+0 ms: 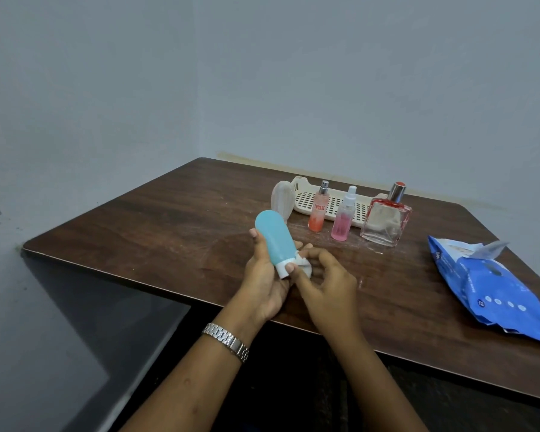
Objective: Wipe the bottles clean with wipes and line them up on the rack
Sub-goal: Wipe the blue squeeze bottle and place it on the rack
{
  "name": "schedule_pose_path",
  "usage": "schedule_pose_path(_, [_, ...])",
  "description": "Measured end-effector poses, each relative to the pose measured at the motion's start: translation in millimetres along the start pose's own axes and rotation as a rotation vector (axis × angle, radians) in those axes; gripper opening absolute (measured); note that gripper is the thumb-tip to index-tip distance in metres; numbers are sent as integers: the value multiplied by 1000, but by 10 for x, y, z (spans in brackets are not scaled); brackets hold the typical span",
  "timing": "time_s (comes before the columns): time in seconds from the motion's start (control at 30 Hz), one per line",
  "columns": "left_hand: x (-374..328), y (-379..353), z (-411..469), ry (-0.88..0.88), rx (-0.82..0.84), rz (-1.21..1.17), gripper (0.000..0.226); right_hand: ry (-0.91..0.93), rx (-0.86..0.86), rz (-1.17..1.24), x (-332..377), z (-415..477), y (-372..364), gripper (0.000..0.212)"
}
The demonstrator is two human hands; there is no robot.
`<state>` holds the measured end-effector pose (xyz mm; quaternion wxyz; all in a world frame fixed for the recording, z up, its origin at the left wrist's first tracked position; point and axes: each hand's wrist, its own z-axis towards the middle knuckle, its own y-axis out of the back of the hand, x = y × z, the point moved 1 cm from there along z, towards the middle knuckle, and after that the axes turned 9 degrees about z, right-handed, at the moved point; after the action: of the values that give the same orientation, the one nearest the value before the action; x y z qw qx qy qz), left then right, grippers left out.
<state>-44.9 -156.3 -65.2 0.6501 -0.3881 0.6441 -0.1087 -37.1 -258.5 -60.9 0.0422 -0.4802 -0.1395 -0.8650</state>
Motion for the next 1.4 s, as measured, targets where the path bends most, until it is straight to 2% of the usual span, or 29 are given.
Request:
schedule_pose_path(0.17, [12, 21, 2, -41, 24, -1, 82, -255, 77, 239, -22, 49, -31, 33])
schedule_pose_path(0.27, [5, 14, -14, -90, -40, 47, 77, -341, 93, 377, -28, 56, -50, 35])
schedule_pose_path(0.33, [-1, -11, -38, -103, -113, 86, 74, -289, 16, 335, -16, 67, -32, 35])
schedule_pose_path(0.47, [-21, -25, -63, -174, -47, 56, 61, 51, -164, -136, 34, 40, 7, 34])
schedule_pose_path(0.53, [-35, -24, -84, -140, 12, 16, 68, 187, -107, -262, 35, -9, -13, 36])
schedule_pose_path(0.63, [-51, 5, -82, -148, 13, -80, 53, 367, 5, -335, -16, -91, -51, 29])
schedule_pose_path(0.7, [-75, 26, -62, -141, -3, -116, 54, 444, 29, -321, -11, -129, -58, 23])
schedule_pose_path(0.8, [-70, 44, -35, -121, 33, -100, 62, 432, 25, -211, 39, -146, -62, 22])
schedule_pose_path(0.97, [-68, 37, -5, -181, 4, -175, 69, 53, -24, -2, 102, -151, -58, 19])
schedule_pose_path(1.1, [-56, 40, 21, -195, -101, -207, 68, -78, -57, 178, 108, -230, -137, 38])
schedule_pose_path(1.2, [-51, 68, 54, -168, -149, -263, 67, -9, -143, 38, 89, -283, -200, 31])
schedule_pose_path(1.3, [-53, 81, 66, -154, -159, -304, 66, 156, -213, -104, 77, -311, -261, 16])
schedule_pose_path(1.4, [-67, 83, 51, -137, -178, -342, 69, 325, -216, -252, 54, -354, -340, 15])
